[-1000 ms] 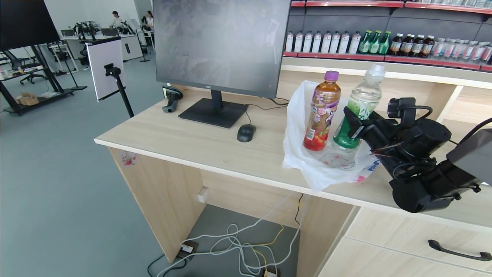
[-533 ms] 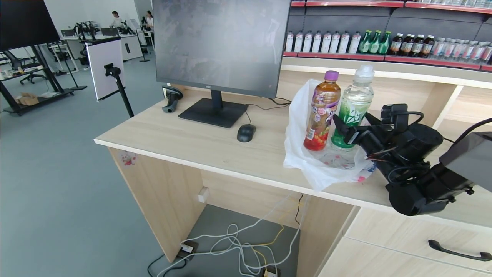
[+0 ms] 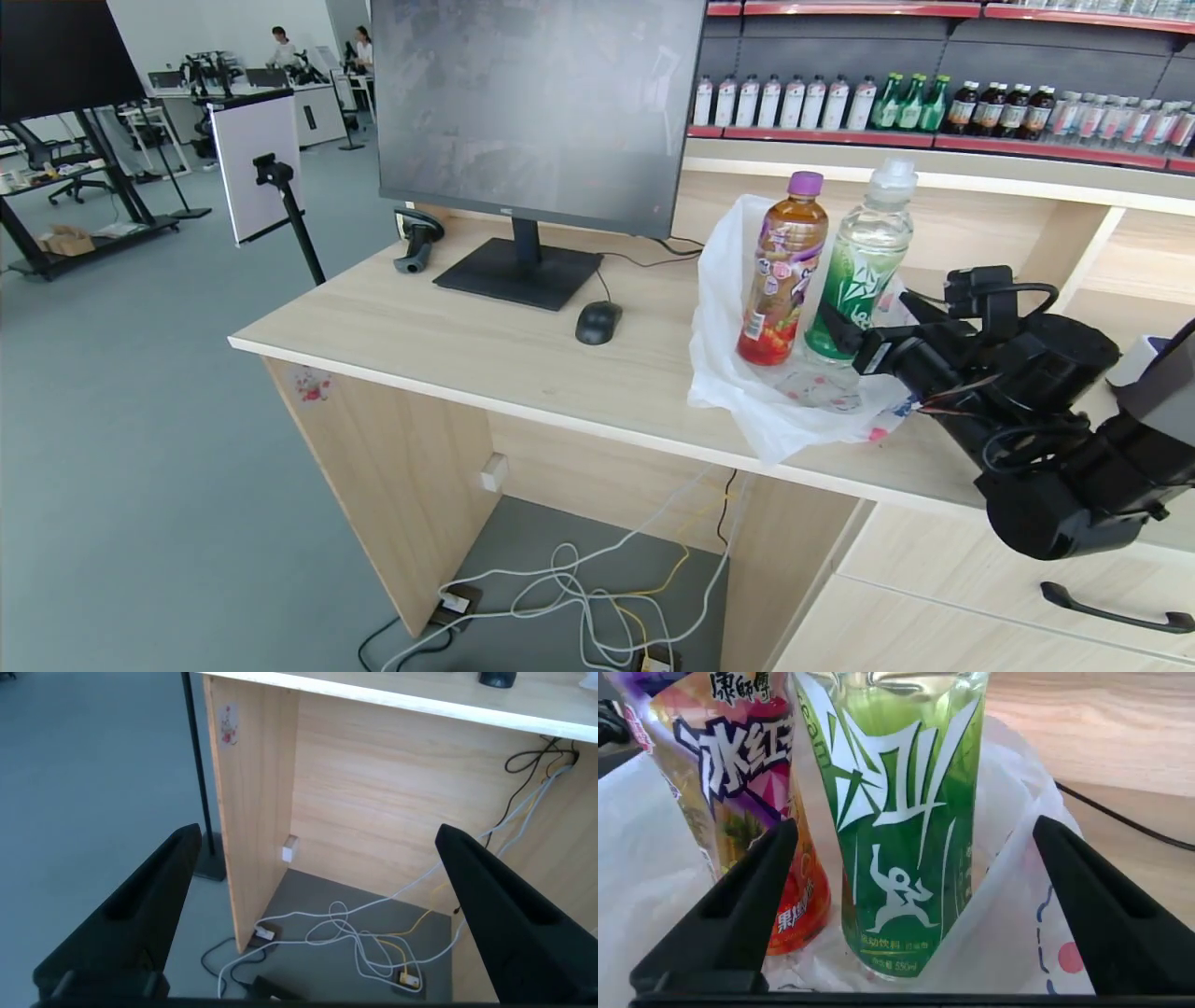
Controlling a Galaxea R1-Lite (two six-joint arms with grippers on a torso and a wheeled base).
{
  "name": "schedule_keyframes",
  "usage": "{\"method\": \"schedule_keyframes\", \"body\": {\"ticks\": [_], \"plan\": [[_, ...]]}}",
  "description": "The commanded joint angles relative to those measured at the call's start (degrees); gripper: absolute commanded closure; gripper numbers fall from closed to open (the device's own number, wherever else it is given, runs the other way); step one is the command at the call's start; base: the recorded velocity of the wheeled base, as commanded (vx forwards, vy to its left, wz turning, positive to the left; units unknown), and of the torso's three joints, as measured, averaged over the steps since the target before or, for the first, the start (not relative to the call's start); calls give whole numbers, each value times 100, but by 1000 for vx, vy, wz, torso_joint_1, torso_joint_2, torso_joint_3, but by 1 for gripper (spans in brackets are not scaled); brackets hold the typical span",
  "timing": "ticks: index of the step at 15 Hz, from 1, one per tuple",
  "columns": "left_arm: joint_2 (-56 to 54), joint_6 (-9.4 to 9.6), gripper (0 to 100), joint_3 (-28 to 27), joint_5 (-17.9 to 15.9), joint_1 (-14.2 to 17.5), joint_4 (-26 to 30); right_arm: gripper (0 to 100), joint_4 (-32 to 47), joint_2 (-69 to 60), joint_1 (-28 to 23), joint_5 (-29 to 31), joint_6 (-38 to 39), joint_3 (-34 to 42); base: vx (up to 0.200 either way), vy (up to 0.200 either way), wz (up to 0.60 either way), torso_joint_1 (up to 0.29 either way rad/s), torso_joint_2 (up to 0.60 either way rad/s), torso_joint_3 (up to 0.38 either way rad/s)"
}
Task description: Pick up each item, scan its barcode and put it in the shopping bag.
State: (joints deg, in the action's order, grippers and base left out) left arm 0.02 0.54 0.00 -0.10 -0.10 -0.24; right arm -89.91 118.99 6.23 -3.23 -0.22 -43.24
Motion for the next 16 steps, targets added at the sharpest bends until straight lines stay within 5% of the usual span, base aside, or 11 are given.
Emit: {"method": "schedule_keyframes", "body": {"ticks": [1,5,9,16], "plan": [[-2,-1,0,0,1,1,-2,0,-9,-614,19,-2,-40,466,0,0,0,0,0,0],[-2,-1,0,0,1,1,7,0,-9,-1713,1,-2,40,1652,0,0,0,0,0,0],[-2,8,0,0,1,1,24,0,-9,-2073,-16,-2,40,1881,0,0,0,0,0,0],[-2,-1,0,0,1,1,33,0,-9,-2161,-113,-2,75,1907,0,0,-600,-33,78,44]]}}
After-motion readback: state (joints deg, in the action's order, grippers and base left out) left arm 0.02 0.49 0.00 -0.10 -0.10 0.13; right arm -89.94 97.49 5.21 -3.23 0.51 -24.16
